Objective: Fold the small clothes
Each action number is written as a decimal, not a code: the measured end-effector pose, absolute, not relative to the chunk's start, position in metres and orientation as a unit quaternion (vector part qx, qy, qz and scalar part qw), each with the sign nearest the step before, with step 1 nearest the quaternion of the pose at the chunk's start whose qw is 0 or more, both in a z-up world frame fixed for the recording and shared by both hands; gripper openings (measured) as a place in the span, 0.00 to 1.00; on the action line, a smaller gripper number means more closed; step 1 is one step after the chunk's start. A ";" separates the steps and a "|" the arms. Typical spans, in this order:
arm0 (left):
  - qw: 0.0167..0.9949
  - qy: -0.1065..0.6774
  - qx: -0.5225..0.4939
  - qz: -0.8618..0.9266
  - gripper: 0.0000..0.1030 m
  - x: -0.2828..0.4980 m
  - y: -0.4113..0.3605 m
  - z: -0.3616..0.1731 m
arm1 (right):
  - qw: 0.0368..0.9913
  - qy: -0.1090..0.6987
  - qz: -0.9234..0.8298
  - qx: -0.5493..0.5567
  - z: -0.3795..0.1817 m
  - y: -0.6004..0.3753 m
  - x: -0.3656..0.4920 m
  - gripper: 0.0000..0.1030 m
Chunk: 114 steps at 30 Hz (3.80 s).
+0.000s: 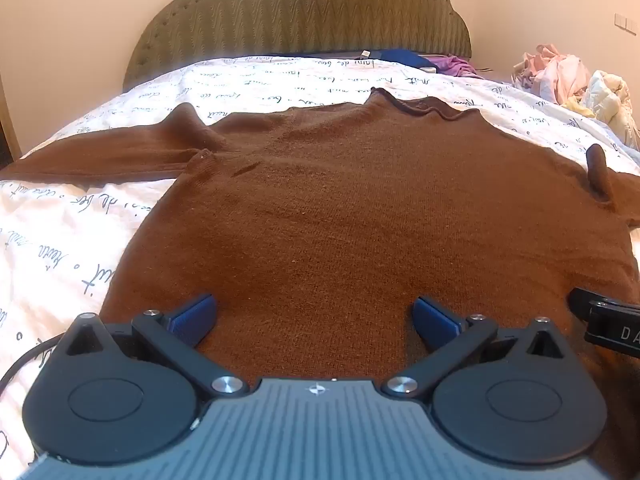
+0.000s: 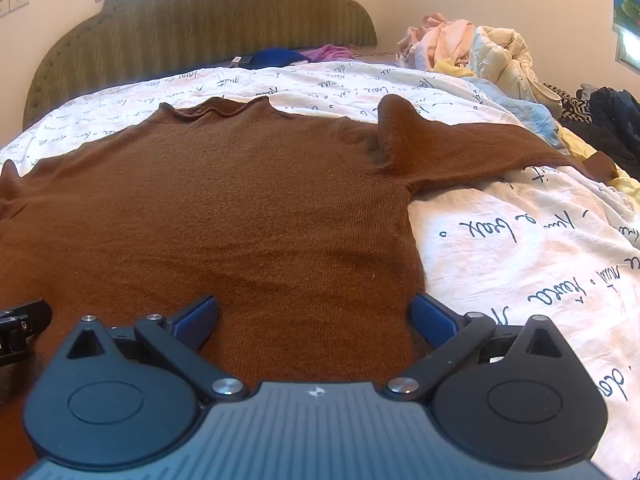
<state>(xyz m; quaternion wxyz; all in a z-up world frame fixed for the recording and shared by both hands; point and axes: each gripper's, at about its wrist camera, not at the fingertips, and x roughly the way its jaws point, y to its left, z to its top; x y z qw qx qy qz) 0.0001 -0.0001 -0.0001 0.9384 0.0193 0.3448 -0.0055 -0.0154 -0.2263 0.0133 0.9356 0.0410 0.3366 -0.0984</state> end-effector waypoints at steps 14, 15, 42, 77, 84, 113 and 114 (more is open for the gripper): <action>0.939 0.344 0.023 -0.005 1.00 -0.001 0.004 -0.001 | 0.936 0.337 -0.098 0.042 0.014 -0.226 -0.016 1.00; 0.939 0.344 0.023 -0.005 1.00 -0.002 0.005 -0.001 | 0.936 0.337 -0.098 0.042 0.014 -0.227 -0.016 1.00; 0.939 0.344 0.025 -0.004 1.00 0.000 0.002 -0.001 | 0.936 0.336 -0.097 0.043 0.014 -0.227 -0.016 1.00; 0.939 0.344 0.024 -0.004 1.00 0.000 0.002 -0.001 | 0.936 0.335 -0.097 0.044 0.013 -0.227 -0.016 1.00; 0.939 0.344 0.024 -0.004 1.00 0.000 0.002 -0.001 | 0.935 0.340 -0.093 0.044 0.014 -0.228 -0.016 1.00; 0.939 0.342 0.027 -0.006 1.00 -0.001 -0.005 0.000 | 0.821 0.167 -0.219 0.500 -0.021 -0.692 0.040 0.48; 0.939 0.342 0.027 -0.006 1.00 -0.001 -0.005 0.000 | 0.828 0.171 -0.220 0.487 -0.020 -0.691 0.043 0.38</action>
